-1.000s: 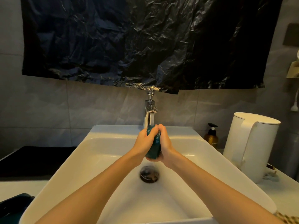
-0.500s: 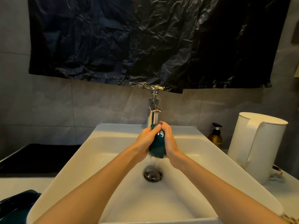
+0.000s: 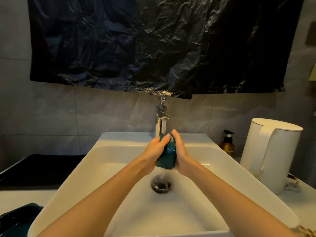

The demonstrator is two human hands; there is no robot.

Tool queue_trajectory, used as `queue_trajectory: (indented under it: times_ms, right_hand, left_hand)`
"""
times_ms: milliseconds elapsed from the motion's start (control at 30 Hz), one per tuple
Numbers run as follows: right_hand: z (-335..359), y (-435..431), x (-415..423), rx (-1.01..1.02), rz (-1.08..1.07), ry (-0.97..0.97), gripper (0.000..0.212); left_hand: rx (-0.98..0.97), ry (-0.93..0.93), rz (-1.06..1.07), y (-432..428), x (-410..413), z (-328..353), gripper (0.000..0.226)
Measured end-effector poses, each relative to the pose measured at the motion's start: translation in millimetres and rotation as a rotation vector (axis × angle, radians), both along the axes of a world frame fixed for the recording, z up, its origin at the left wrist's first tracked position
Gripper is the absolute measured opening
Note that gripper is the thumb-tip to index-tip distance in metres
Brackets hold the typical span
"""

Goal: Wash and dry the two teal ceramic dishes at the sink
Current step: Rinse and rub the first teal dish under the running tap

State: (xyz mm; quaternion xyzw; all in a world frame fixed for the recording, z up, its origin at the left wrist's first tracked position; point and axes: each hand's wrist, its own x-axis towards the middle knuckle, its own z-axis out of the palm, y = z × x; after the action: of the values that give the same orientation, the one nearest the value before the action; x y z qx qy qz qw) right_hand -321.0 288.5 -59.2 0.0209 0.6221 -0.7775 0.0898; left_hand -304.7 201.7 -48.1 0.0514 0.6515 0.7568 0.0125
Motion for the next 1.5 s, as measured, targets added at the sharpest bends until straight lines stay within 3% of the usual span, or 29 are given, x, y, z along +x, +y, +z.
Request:
queue_trajectory:
  times_ms: [67,133,433,633,733,867,933,1067,1133,1233,1333,1500]
  right_hand:
    - [5.2,10.5,2.1,-0.066,0.092,-0.154,0.062]
    - [7.5,16.0,1.6,-0.105,0.115,-0.183,0.057]
    - [-3.8,1.6,-7.4,0.23,-0.013,0.077,0.049]
    - [3.3,4.4,-4.6,0.067,0.025,-0.11,0.049]
    - [2.0,1.9,-3.1,0.202,0.004,0.007,0.047]
    - [-0.1,-2.9,0.0,0.339,0.032,0.264,0.023]
    - [-0.7,-4.3,-1.9,0.335,0.032,0.251,0.03]
    - [5.1,-0.1,1.2,0.213,0.005,0.024,0.049]
    - [4.2,4.7,-1.7,0.224,-0.032,0.112,0.041]
    - [-3.3,7.8,-4.9,0.328,-0.059,0.464,0.026]
    - [-11.2,7.9,-3.2,0.52,-0.012,0.767,0.041]
    - [-9.2,-2.3,-4.2,0.364,0.027,0.763,0.043]
  left_hand:
    - [-0.036,0.027,0.002,1.1,0.9,-3.2,0.025]
    - [-0.103,0.078,-0.004,0.2,-0.7,-5.2,0.024]
    - [0.08,-0.008,0.029,5.2,-3.9,-1.0,0.026]
    - [-0.073,0.047,0.056,8.1,-8.2,-8.5,0.026]
    - [0.024,-0.003,0.06,5.5,-10.1,-5.0,0.025]
    - [0.19,-0.174,0.105,-1.0,-13.5,-1.5,0.035]
    - [0.17,-0.142,0.073,-2.5,-13.6,-0.5,0.035]
    - [0.036,-0.027,-0.015,2.0,-13.1,0.9,0.034]
    - [0.069,-0.06,-0.012,2.3,-13.9,0.2,0.03]
    - [0.262,-0.175,-0.043,-6.2,-12.3,3.7,0.028]
    - [0.401,-0.25,-0.037,-18.0,-9.4,11.2,0.032]
    - [0.317,-0.123,-0.022,-20.3,-7.0,13.5,0.031]
